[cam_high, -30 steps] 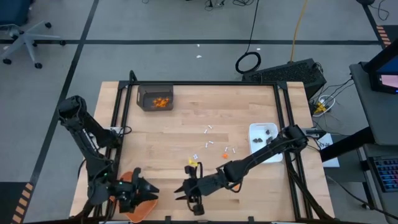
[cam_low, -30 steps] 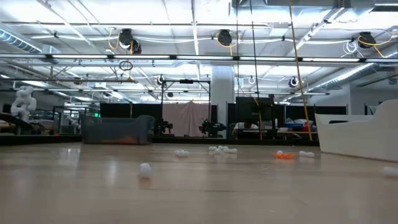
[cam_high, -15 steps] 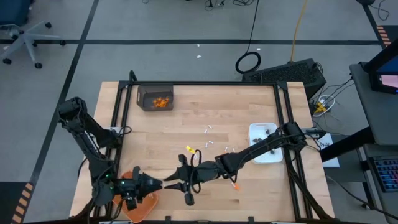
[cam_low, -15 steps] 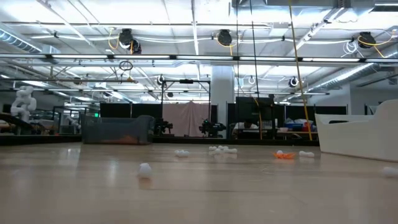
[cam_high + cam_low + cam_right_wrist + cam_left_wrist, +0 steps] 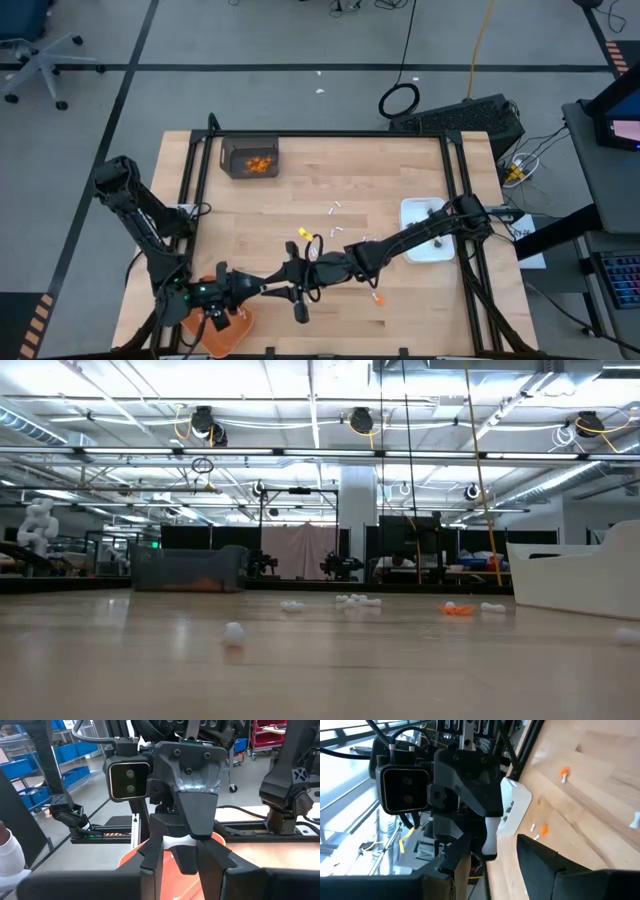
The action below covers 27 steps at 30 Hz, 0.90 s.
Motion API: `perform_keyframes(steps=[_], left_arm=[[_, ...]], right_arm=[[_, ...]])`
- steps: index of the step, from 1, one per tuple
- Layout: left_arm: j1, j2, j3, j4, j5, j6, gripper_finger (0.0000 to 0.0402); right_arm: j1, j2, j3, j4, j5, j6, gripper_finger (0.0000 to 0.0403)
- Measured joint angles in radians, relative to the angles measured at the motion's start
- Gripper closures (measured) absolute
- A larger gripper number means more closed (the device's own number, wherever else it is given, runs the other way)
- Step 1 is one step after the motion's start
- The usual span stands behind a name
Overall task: Sort Halloween decoration
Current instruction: Put the white bone toy into the orange bin
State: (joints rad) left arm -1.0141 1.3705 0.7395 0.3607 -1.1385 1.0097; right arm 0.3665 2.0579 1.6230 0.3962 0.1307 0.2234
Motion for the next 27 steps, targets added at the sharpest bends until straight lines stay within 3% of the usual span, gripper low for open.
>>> perform_keyframes(steps=[7,21,27], left_arm=[[0.0,0.0,0.0,0.0,-0.006,0.025,0.0262],[0.0,0.0,0.0,-0.002,-0.007,0.028,0.0384],[-0.001,0.0,0.0,-0.003,-0.007,0.028,0.0393]], right_arm=[[-0.008,0.0,0.0,0.002,0.0,-0.003,0.0332],[-0.012,0.0,-0.001,0.0,0.0,0.0,0.0332],[-0.012,0.0,-0.001,0.0,0.012,0.001,0.0332]])
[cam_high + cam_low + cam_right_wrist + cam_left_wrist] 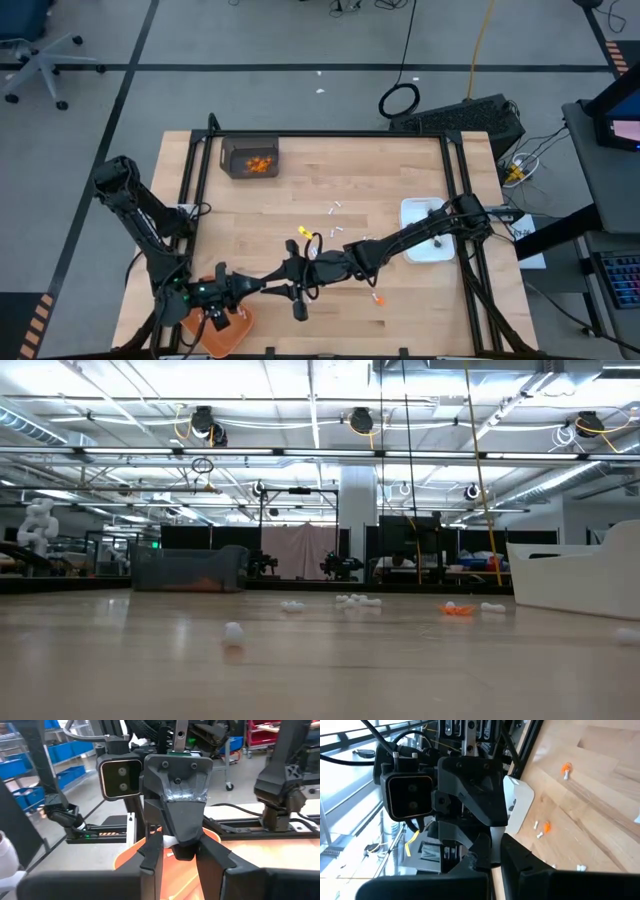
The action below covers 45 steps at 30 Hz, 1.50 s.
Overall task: Sort Halloween decoration
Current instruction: Put the white bone toy into the orange bin
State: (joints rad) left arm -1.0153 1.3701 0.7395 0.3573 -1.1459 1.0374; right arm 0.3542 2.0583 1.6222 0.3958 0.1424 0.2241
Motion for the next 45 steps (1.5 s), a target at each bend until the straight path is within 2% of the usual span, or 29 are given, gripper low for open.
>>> perform_keyframes(steps=[4,12,17,25,31,40,45], left_arm=[[-0.003,0.0,-0.001,-0.004,-0.006,-0.003,0.0393],[-0.033,0.002,-0.002,-0.003,-0.036,-0.016,0.0393],[-0.04,0.002,-0.002,0.0,-0.035,-0.053,0.0393],[-0.04,0.002,-0.001,0.001,-0.036,-0.091,0.0393],[-0.048,0.002,-0.001,-0.008,-0.036,-0.118,0.0393],[-0.068,0.001,-0.001,-0.008,-0.035,-0.249,0.0393],[-0.074,0.001,-0.001,-0.007,-0.036,-0.381,0.0393]], right_arm=[[0.001,-0.002,0.0,-0.021,0.037,-0.015,0.0317],[0.0,-0.015,0.003,-0.077,0.05,-0.035,0.0226],[0.001,-0.041,0.003,-0.175,0.072,-0.055,0.0196],[0.02,-0.058,0.002,-0.336,0.105,-0.071,0.0191],[0.042,-0.038,0.002,-0.471,0.107,0.005,0.0191],[0.107,0.049,0.002,-0.474,0.282,0.008,0.0192],[0.16,0.1,0.0,-0.5,0.409,-0.011,0.0206]])
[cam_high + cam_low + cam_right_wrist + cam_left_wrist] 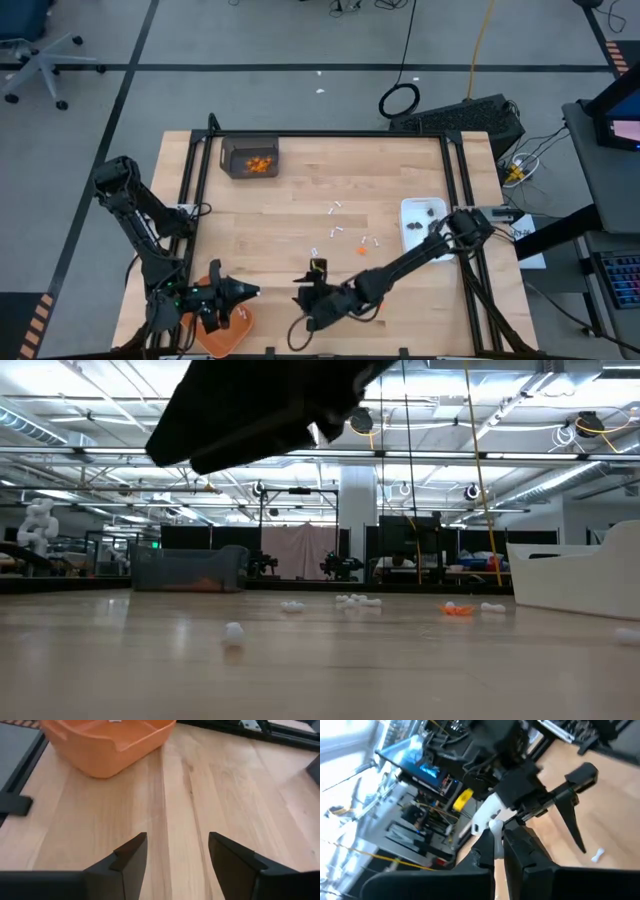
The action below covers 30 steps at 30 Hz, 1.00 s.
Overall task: Sort Halloween decoration
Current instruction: Put the white bone toy into the orange bin
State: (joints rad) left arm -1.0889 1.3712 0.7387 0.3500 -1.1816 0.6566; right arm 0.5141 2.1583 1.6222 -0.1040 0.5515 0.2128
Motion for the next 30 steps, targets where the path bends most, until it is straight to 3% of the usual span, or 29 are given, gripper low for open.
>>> perform_keyframes(steps=[9,15,25,30], left_arm=[[0.0,0.0,0.0,0.004,0.0,-0.358,0.0393],[0.0,-0.001,0.0,-0.017,0.0,-0.557,0.0393],[-0.001,-0.001,0.0,-0.026,-0.005,-0.6,0.0393],[-0.043,-0.002,0.029,-0.077,0.12,-0.612,0.0393]], right_arm=[[0.119,-0.072,0.001,-0.209,0.101,-0.039,0.0236],[0.172,-0.082,0.001,-0.301,0.11,-0.005,0.0239],[0.171,-0.001,0.001,-0.085,0.106,0.008,0.0239],[0.158,0.0,0.001,-0.085,0.107,0.039,0.0239]])
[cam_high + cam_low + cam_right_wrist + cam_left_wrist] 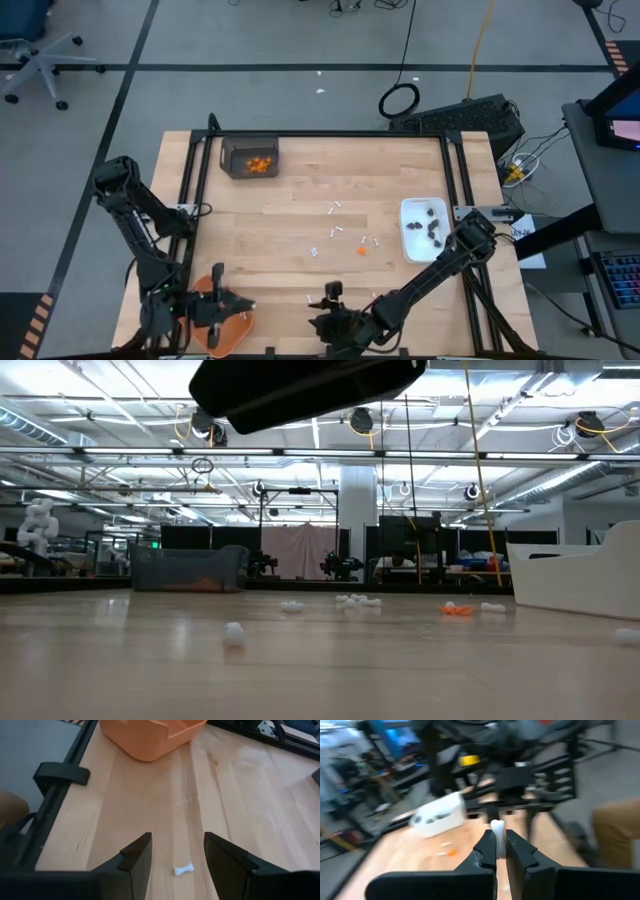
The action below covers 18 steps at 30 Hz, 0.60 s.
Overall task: Sort Halloween decoration
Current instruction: Put the white bone toy into the orange bin
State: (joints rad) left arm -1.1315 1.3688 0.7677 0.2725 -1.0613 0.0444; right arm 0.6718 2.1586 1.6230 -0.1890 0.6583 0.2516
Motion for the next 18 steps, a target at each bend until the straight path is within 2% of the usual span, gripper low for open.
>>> perform_keyframes(steps=[3,5,8,10,14,18], left_arm=[[-0.024,-0.001,0.05,-0.154,0.044,-0.127,0.0393],[-0.032,-0.001,0.088,-0.321,0.089,-0.281,0.0393],[-0.026,-0.001,0.137,-0.574,0.233,-0.551,0.0393],[-0.013,-0.001,0.148,-0.677,0.359,-0.695,0.0393],[0.011,0.007,0.148,-0.783,0.602,-0.89,0.0393],[0.019,0.032,0.147,-0.804,0.788,-0.963,0.0393]], right_arm=[[-0.005,0.0,0.0,0.009,0.002,-0.007,0.0239],[-0.01,0.0,0.0,0.008,0.0,-0.007,0.0239],[-0.021,0.0,0.0,0.004,0.0,-0.009,0.0239],[-0.026,0.0,0.0,0.005,0.0,-0.019,0.0239],[-0.036,0.0,0.0,0.006,-0.003,-0.032,0.0239],[-0.044,0.0,0.0,0.006,-0.004,-0.032,0.0239]])
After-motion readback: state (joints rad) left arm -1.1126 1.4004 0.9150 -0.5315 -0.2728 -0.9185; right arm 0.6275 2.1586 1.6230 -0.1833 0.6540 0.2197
